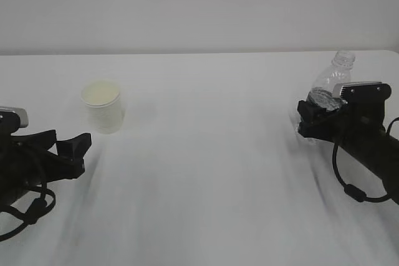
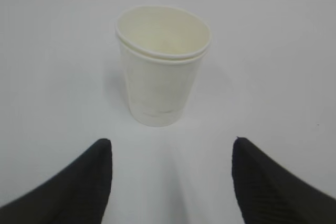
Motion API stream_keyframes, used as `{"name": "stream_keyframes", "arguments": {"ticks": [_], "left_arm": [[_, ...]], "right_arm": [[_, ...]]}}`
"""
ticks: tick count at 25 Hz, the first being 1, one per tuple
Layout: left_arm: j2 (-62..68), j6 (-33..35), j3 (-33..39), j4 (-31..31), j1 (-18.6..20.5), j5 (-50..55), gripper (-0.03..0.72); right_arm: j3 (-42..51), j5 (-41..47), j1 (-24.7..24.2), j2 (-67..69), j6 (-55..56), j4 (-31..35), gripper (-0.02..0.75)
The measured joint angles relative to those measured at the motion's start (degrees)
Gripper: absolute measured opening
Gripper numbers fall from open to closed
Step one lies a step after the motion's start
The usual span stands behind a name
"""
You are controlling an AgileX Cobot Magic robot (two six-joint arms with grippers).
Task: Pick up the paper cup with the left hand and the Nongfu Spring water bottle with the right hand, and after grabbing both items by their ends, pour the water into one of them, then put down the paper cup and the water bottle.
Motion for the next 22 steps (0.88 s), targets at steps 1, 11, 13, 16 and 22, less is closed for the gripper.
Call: {"name": "stream_keyframes", "arguments": {"ticks": [1, 11, 13, 16, 22], "left_arm": [[0.0, 0.0, 0.0, 0.0, 0.0, 0.0, 0.512], [0.0, 0.0, 0.0, -0.14, 0.0, 0.0, 0.505], [0.0, 0.0, 0.0, -0.27, 0.0, 0.0, 0.505], [0.0, -0.1, 0.0, -0.27, 0.0, 0.0, 0.505], [0.0, -0.1, 0.0, -0.27, 0.0, 0.0, 0.504]], "right_arm": [[0.0, 0.0, 0.0, 0.0, 0.0, -0.26, 0.415], [3.71, 1.46, 0.0, -4.12, -0.68, -1.11, 0.409], [4.71, 1.5, 0.0, -6.13, -1.0, -1.11, 0.409], [6.41, 1.5, 0.0, -9.14, -1.15, -1.15, 0.409], [11.05, 1.5, 0.0, -15.07, -1.28, -1.24, 0.408]]}}
